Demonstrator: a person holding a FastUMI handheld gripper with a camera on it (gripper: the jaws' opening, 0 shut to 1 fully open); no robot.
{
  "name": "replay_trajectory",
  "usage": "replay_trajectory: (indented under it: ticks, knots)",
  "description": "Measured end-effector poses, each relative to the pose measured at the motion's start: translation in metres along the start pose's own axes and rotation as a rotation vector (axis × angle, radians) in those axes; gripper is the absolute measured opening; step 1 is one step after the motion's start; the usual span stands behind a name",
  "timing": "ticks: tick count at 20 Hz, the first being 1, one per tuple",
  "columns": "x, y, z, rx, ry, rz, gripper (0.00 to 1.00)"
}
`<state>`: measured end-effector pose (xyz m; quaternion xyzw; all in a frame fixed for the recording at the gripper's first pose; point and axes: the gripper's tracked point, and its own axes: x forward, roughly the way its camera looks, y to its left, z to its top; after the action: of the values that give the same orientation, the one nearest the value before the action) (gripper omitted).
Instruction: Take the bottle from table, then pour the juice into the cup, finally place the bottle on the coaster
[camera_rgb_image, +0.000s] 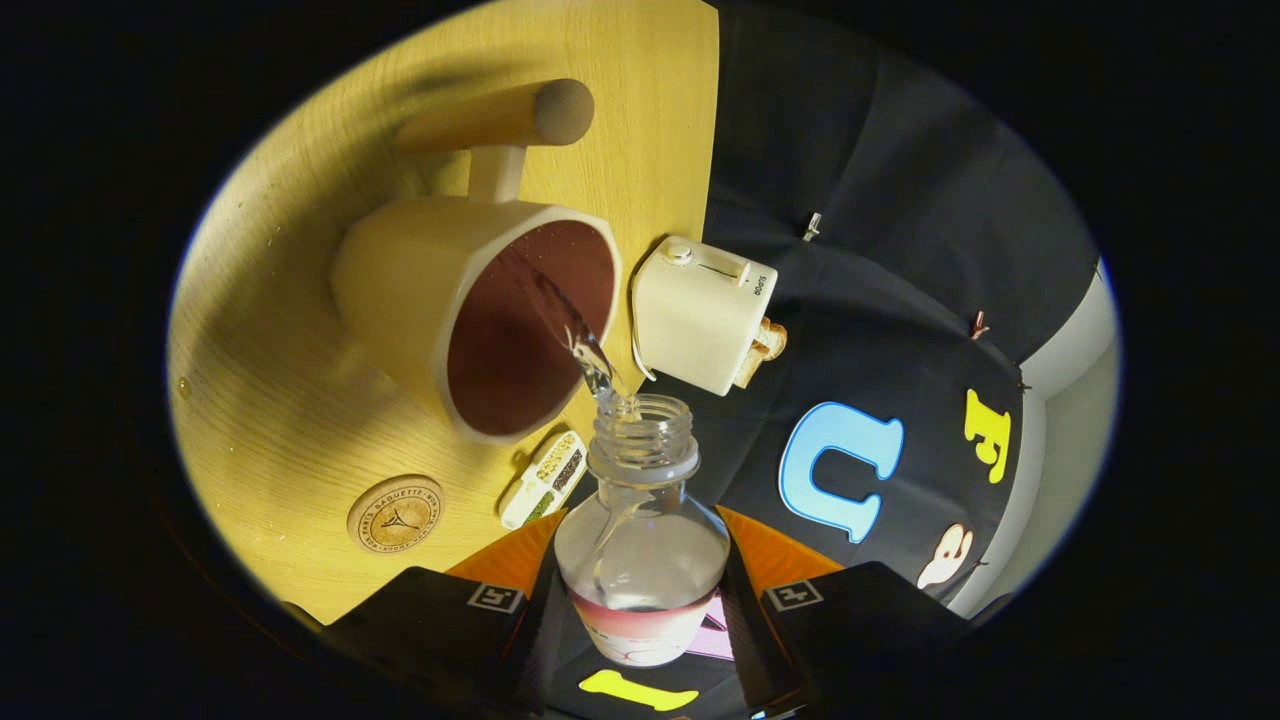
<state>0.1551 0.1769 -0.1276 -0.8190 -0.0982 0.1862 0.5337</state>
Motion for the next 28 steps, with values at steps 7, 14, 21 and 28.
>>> replay_trajectory:
  ticks: [7,14,21,28]
  knots:
    - [0.007,-0.007,-0.003,-0.056,-0.007,0.001,0.72]
    - [0.006,-0.010,0.003,-0.123,-0.041,-0.002,0.72]
    - [0.010,-0.017,0.003,-0.179,-0.062,-0.005,0.72]
    - [0.016,-0.026,0.003,-0.220,-0.073,-0.014,0.72]
